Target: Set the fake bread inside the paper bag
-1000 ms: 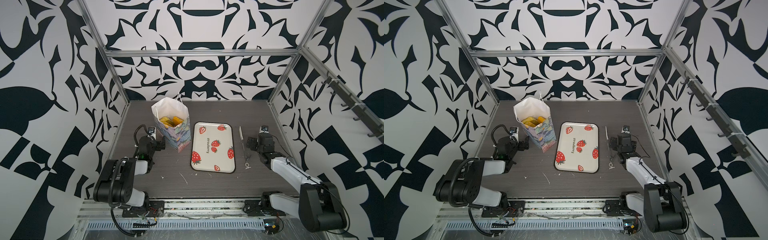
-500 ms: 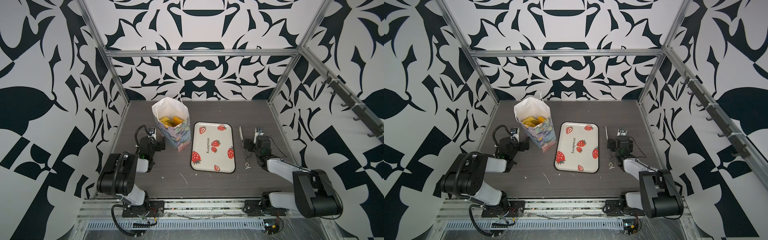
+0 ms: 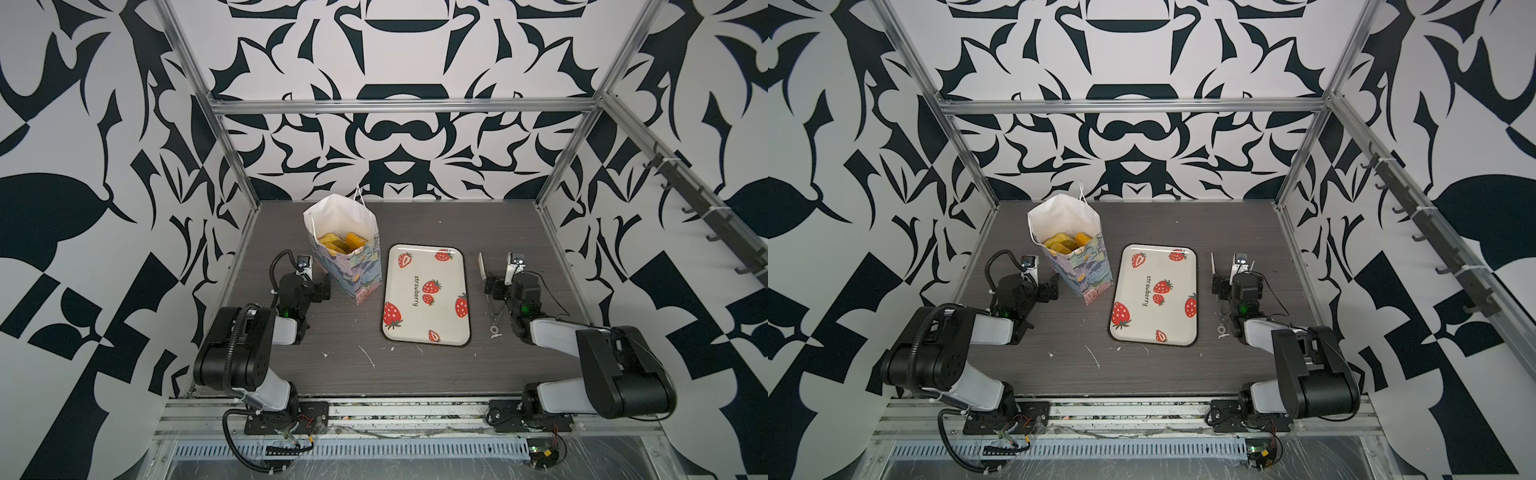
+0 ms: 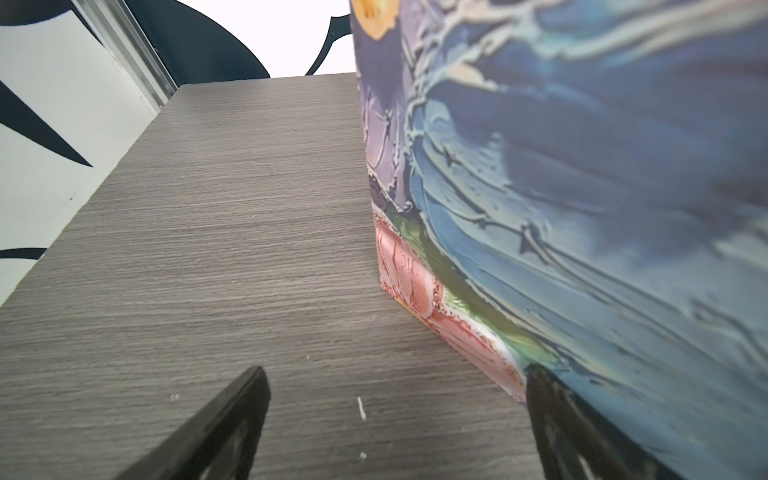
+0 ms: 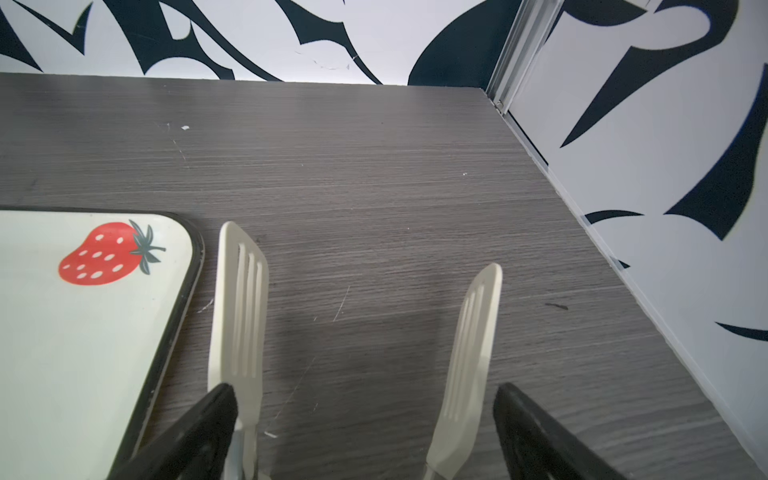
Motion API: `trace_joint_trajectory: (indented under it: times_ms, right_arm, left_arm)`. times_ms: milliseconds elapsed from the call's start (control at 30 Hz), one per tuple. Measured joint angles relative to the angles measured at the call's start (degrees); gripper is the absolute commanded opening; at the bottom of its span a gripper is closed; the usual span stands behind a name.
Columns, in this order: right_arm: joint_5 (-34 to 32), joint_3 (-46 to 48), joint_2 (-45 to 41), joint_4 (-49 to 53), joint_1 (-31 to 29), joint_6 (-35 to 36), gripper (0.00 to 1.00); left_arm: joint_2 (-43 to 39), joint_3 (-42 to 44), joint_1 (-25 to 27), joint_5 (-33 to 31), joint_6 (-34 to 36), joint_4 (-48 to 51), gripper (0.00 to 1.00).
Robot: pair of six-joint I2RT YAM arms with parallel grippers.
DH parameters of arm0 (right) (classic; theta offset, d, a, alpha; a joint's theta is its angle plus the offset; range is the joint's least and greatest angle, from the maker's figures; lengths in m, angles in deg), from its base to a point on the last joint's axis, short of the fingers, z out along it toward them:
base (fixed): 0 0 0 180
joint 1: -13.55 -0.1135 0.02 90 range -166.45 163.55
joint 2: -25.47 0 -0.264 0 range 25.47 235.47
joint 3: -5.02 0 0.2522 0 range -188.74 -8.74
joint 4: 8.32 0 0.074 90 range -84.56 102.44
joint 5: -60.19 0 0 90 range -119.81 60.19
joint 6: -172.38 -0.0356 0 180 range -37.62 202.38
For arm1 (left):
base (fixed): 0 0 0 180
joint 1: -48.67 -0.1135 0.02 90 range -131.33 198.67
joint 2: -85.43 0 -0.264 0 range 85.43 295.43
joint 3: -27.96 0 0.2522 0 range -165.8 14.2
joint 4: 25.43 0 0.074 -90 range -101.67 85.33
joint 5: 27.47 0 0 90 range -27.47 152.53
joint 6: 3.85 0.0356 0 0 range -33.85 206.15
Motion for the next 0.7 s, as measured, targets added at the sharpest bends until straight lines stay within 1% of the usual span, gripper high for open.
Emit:
trace_joint_trajectory:
  times_ms: [167, 700]
  right_arm:
    - [1.0, 1.6, 7.0, -9.1, 0.0, 0.9, 0.99]
    - [2.0, 1.3, 7.2, -9.2, 0.0, 0.8, 1.00]
  left_arm:
    - [0.0, 0.0, 0.0, 0.0, 0.0, 0.0, 0.99]
    - [0.0, 0.0, 0.0, 0.0, 0.0, 0.0, 0.99]
